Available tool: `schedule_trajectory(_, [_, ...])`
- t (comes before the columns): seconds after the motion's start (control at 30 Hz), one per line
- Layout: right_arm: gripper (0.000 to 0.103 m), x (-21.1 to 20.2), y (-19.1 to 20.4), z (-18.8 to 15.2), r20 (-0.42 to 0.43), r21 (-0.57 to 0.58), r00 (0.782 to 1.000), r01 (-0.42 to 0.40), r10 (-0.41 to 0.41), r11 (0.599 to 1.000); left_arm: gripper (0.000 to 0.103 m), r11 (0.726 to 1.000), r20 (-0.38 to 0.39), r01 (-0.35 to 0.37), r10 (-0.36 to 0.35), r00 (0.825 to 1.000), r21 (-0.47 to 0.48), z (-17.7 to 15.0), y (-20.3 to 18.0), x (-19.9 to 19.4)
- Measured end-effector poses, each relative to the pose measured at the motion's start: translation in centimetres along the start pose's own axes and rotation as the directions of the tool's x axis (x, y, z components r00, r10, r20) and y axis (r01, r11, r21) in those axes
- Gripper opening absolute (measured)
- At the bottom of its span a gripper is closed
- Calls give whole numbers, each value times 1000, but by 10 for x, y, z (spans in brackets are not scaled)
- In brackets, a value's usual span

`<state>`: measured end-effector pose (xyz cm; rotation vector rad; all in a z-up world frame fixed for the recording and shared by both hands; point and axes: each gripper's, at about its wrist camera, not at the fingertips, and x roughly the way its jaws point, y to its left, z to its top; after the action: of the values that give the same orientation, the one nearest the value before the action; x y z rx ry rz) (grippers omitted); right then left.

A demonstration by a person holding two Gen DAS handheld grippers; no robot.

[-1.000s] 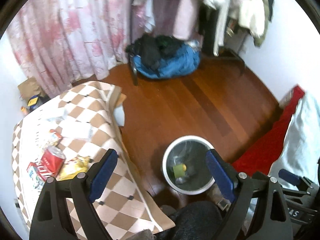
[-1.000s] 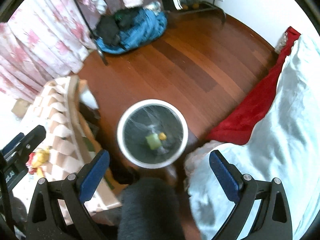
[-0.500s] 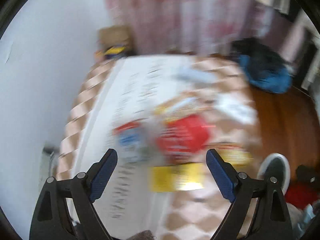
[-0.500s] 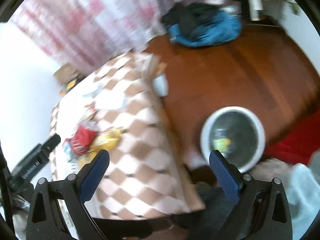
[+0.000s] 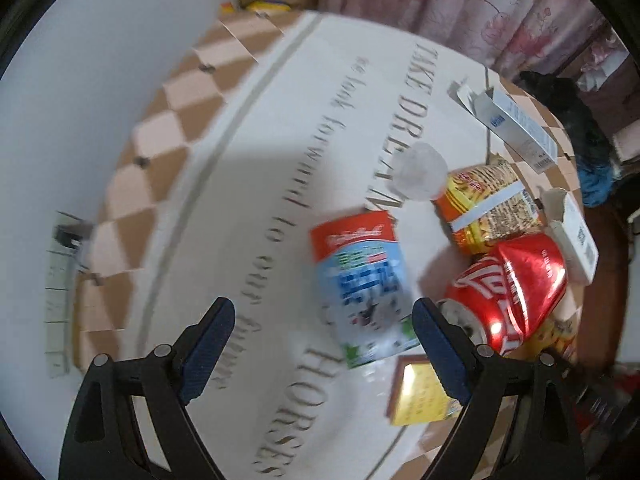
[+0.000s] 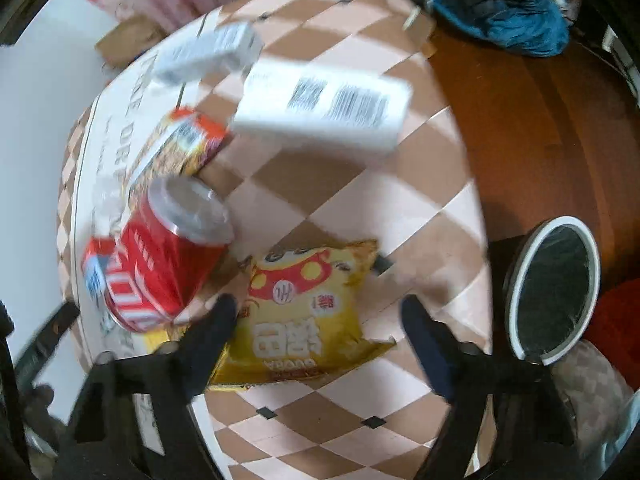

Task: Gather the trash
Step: 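Grasp the milk carton with the left gripper while the right gripper grasps the yellow snack bag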

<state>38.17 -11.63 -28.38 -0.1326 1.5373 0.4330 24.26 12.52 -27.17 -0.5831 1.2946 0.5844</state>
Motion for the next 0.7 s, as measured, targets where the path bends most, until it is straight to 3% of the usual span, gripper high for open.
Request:
schedule_trajectory(0.1, [68, 0, -1, -15, 9, -25, 1000, -5, 6, 1000, 90, 999, -40, 34, -34, 999, -13, 7, -4, 15])
schedule_trajectory(0.2, [68, -1, -4, -31, 2, -38, 1000, -4, 4, 999, 89, 998, -52, 57, -59, 997, -40, 11, -1, 26])
schedule_trajectory(0.4, [80, -2, -9, -38, -10, -28, 1000, -20, 20, 999, 77, 996, -23, 78, -79, 997, -44, 11, 13, 30])
schedule_trajectory(0.53, [80, -8, -11, -34, 2, -6, 999, -35, 35, 999, 57, 996, -17, 61, -60, 998, 67, 7, 5, 25])
schedule_trajectory(0.7, [80, -14, -7, -32, 18, 11, 997, -72, 72, 997, 57, 975, -41, -7, 17, 999, 221, -11, 6, 22])
